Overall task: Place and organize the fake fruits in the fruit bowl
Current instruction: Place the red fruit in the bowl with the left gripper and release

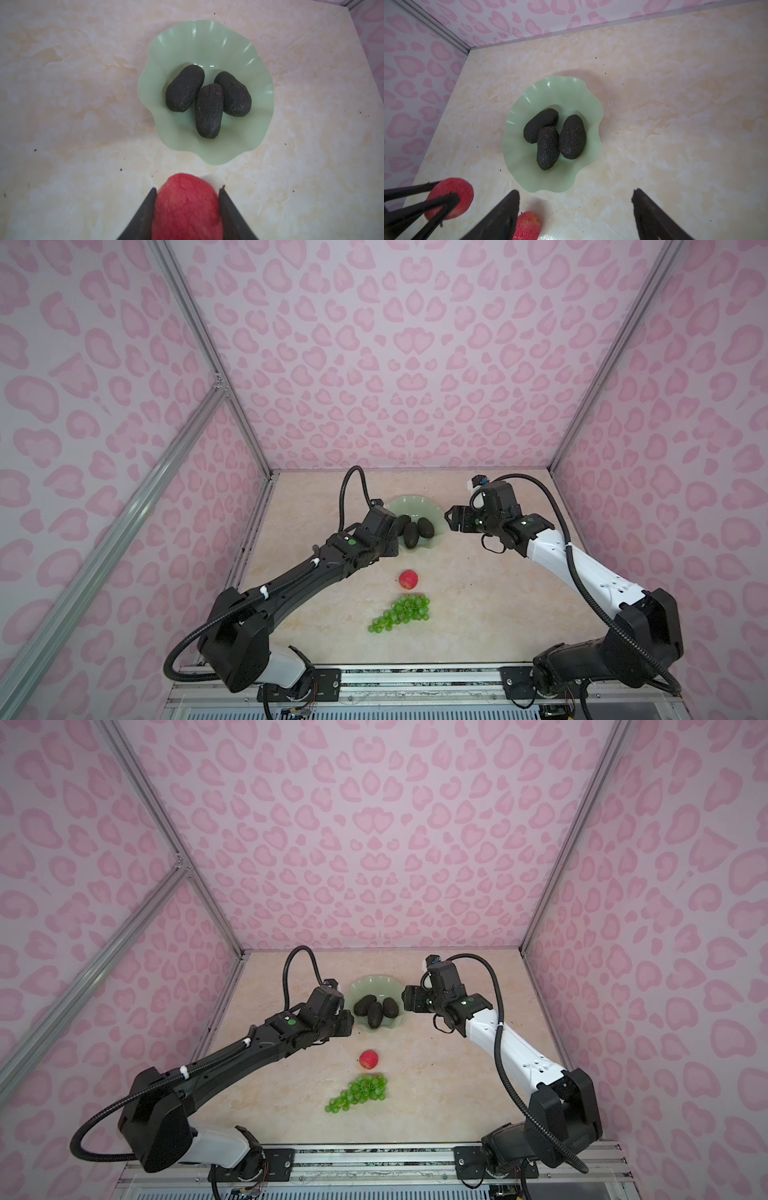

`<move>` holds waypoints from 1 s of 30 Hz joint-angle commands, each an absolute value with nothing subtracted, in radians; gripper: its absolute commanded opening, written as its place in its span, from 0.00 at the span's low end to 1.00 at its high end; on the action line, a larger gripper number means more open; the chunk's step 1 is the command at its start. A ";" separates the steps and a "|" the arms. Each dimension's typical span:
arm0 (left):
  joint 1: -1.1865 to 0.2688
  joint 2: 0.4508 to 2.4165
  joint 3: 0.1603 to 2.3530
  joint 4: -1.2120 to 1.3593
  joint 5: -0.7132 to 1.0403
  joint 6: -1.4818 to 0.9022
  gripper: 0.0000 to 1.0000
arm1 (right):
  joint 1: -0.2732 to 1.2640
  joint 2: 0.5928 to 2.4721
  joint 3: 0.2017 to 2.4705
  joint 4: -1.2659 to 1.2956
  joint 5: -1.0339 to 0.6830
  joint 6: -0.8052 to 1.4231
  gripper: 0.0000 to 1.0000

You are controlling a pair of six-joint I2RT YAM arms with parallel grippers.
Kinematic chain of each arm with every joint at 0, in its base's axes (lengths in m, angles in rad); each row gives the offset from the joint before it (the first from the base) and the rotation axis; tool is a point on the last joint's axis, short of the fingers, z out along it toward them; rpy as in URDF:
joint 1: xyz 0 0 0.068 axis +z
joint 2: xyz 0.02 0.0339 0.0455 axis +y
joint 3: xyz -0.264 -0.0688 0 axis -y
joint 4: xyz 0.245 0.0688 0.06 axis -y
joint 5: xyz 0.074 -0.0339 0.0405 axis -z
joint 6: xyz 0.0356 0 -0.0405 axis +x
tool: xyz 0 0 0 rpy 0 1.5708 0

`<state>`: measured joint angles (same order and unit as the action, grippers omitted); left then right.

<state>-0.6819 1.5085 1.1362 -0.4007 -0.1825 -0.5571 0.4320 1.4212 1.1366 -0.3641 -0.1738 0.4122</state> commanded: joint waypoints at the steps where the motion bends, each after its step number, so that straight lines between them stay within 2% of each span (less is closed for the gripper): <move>1: -0.668 1.615 1.230 -0.382 -0.141 -0.472 0.43 | 0.433 1.411 1.113 -0.360 -0.183 0.423 0.85; 8: -0.652 1.841 1.394 -0.391 -0.108 -0.456 0.44 | 0.429 1.397 1.096 -0.368 -0.182 0.424 0.85; 15: -0.643 1.938 1.418 -0.385 -0.111 -0.467 0.49 | 0.429 1.414 1.100 -0.364 -0.191 0.420 0.85; 21: -0.643 1.952 1.449 -0.392 -0.092 -0.471 0.63 | 0.428 1.421 1.123 -0.380 -0.188 0.405 0.85; 30: -0.643 1.797 1.430 -0.395 -0.116 -0.458 0.70 | 0.431 1.418 1.115 -0.407 -0.222 0.405 0.84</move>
